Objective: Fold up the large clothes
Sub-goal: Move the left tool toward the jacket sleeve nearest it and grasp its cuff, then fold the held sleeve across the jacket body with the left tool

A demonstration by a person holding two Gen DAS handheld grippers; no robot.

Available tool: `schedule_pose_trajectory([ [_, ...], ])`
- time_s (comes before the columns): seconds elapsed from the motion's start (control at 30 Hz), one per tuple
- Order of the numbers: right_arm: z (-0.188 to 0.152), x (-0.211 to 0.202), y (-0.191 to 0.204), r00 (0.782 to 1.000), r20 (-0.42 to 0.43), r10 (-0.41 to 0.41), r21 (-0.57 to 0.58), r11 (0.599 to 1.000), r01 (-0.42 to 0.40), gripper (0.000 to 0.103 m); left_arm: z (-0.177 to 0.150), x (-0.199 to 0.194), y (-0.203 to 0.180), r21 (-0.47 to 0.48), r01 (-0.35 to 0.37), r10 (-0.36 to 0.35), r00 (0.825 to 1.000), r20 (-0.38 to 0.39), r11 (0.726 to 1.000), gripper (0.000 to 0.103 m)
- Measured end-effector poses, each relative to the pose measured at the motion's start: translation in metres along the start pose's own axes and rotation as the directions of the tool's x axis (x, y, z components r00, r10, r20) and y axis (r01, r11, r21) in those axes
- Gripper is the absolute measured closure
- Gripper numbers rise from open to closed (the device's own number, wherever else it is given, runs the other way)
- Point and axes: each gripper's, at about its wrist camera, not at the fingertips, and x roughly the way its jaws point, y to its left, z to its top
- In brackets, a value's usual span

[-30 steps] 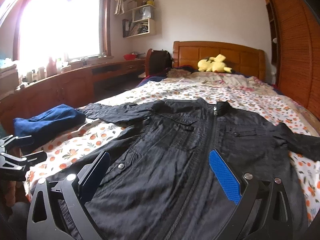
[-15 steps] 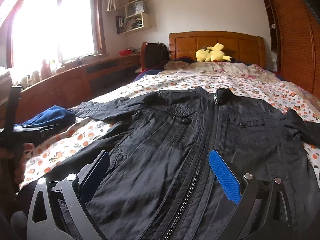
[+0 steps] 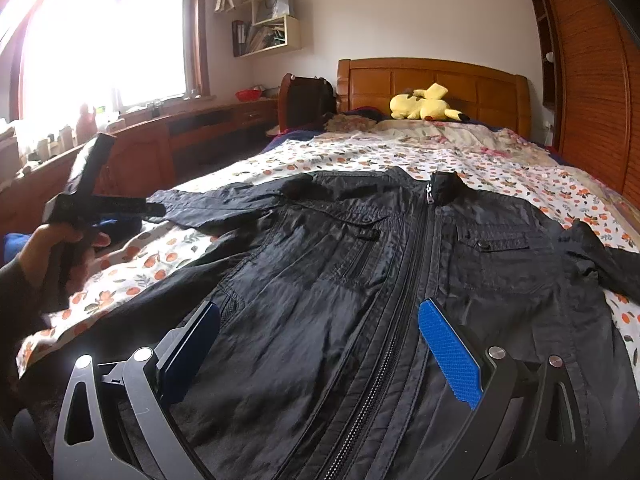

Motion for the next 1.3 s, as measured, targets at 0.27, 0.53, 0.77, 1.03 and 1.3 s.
schedule_pose_trajectory([
  [0.27,-0.001,0.001,0.005,1.000,0.010,-0.005,-0.023,1.000,0.005,0.007,0.026,0.057,0.014,-0.109,-0.033,0.023,0.995,-0.095,0.993,0.025],
  [0.53,-0.001,0.001,0.003,1.000,0.011,0.003,-0.019,1.000,-0.003,0.007,0.030,0.082,0.023,-0.224,-0.056,0.023,0.989,-0.147,0.973,0.043],
  [0.77,-0.001,-0.005,0.004,1.000,0.031,-0.005,-0.023,1.000,0.006,0.007,0.047,0.076,0.011,-0.173,-0.106,0.085,0.989,-0.124,0.979,0.101],
  [1.03,0.001,-0.028,-0.005,0.998,0.045,-0.047,-0.039,0.998,0.049,0.007,0.068,0.006,-0.065,0.027,-0.091,0.091,0.996,0.023,0.995,0.101],
  [1.3,0.007,-0.056,-0.030,0.991,0.084,-0.107,-0.007,0.994,0.108,0.007,0.042,-0.056,-0.158,0.203,0.017,-0.033,0.997,0.076,0.979,0.101],
])
